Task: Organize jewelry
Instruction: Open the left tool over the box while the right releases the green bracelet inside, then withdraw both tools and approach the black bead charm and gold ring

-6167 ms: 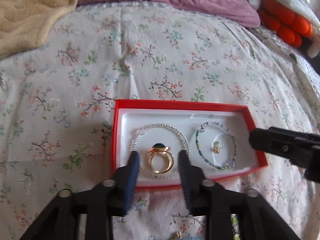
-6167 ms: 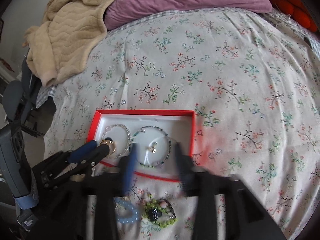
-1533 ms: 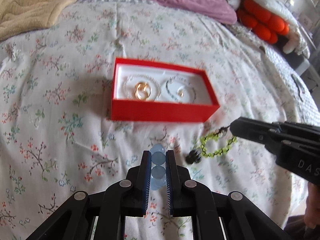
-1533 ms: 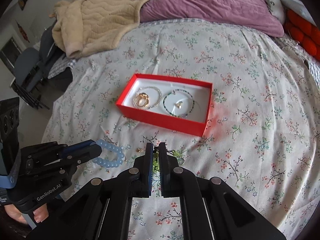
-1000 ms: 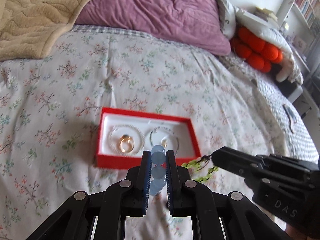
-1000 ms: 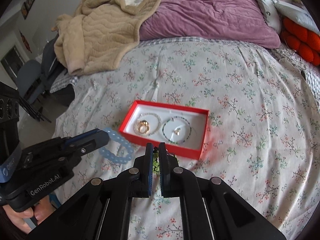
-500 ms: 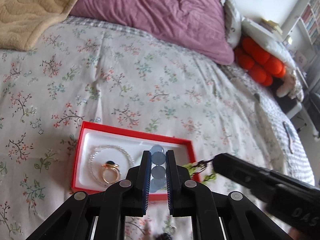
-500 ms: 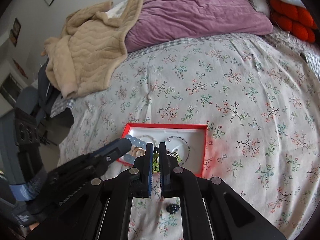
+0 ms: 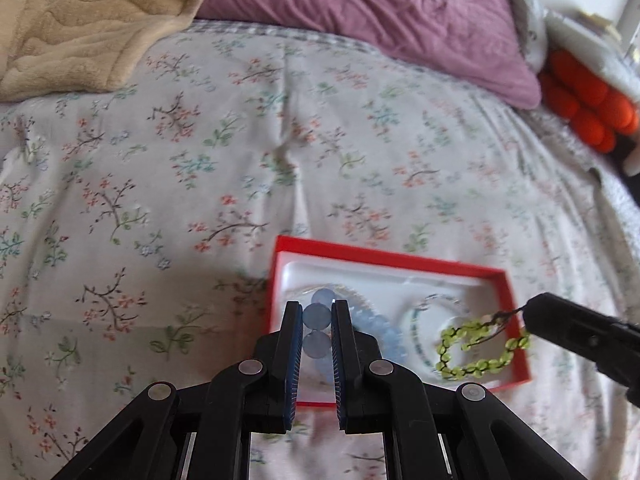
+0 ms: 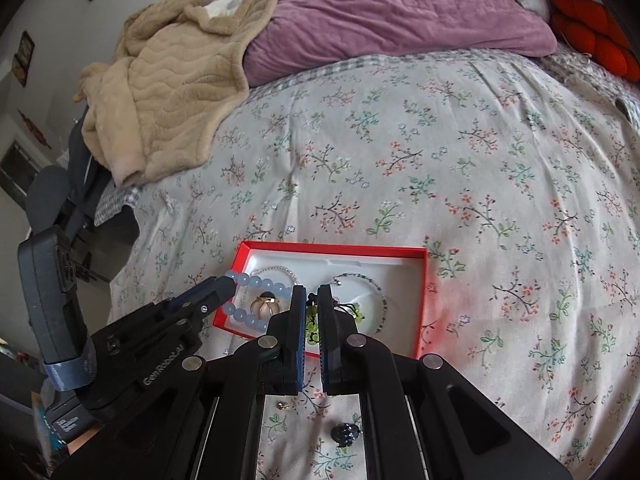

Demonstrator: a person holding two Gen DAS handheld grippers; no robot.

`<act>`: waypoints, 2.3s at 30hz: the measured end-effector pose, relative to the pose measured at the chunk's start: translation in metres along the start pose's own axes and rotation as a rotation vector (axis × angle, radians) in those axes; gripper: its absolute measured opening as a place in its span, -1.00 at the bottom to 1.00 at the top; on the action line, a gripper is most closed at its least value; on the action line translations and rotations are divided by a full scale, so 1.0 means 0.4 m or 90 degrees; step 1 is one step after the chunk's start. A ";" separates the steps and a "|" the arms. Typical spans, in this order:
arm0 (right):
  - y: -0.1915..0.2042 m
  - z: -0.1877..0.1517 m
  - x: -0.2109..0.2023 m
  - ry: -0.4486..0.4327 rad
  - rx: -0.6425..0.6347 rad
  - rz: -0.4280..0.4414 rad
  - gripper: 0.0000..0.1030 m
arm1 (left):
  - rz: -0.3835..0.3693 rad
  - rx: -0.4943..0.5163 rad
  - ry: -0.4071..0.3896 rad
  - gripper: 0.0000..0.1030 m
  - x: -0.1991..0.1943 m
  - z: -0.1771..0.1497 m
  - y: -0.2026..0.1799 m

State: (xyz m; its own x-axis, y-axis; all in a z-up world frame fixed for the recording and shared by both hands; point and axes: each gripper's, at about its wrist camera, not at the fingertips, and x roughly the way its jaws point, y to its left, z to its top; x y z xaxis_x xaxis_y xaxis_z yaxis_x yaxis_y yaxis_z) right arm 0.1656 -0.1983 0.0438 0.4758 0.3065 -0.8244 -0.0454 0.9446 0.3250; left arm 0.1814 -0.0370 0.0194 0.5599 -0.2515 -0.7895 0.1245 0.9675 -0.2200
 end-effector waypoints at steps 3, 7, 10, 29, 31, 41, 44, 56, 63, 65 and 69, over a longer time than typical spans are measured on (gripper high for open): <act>0.006 -0.002 0.018 0.007 -0.001 0.000 -0.89 | 0.015 0.002 0.012 -0.83 0.004 -0.005 0.001; 0.012 -0.004 0.026 0.010 -0.005 -0.001 -0.89 | 0.016 0.014 0.010 -0.79 -0.012 -0.011 -0.011; 0.021 -0.002 0.027 0.009 -0.010 -0.001 -0.89 | 0.015 0.017 0.009 -0.62 -0.026 -0.015 -0.015; 0.025 0.000 0.036 -0.001 -0.031 -0.024 -0.89 | 0.083 0.008 0.075 -0.11 -0.083 -0.091 0.069; 0.002 -0.003 0.041 0.002 -0.030 -0.060 -0.89 | 0.092 0.010 0.080 -0.11 -0.089 -0.101 0.080; -0.090 -0.031 -0.029 0.002 0.067 -0.120 -0.27 | 0.084 0.034 0.090 0.28 -0.128 -0.138 0.081; -0.064 -0.071 -0.115 -0.028 0.067 -0.129 0.15 | 0.069 0.037 0.096 0.53 -0.145 -0.147 0.071; 0.022 -0.297 -0.170 -0.043 0.041 -0.149 0.42 | 0.036 0.054 0.125 0.72 -0.160 -0.217 0.046; 0.038 -0.362 -0.116 -0.045 -0.026 -0.167 0.42 | 0.037 0.049 0.110 0.75 -0.162 -0.238 0.052; 0.032 -0.373 -0.100 -0.043 -0.035 -0.164 0.42 | 0.044 0.041 0.098 0.80 -0.165 -0.243 0.055; 0.005 -0.393 -0.078 -0.044 -0.054 -0.173 0.42 | 0.051 0.033 0.096 0.83 -0.155 -0.261 0.054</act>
State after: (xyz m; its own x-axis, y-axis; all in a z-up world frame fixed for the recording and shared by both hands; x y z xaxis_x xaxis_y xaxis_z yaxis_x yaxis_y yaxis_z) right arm 0.0125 -0.1876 -0.0028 0.5395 0.0353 -0.8412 0.0193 0.9983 0.0543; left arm 0.0638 -0.0031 0.0036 0.4405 -0.1708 -0.8813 0.1291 0.9836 -0.1261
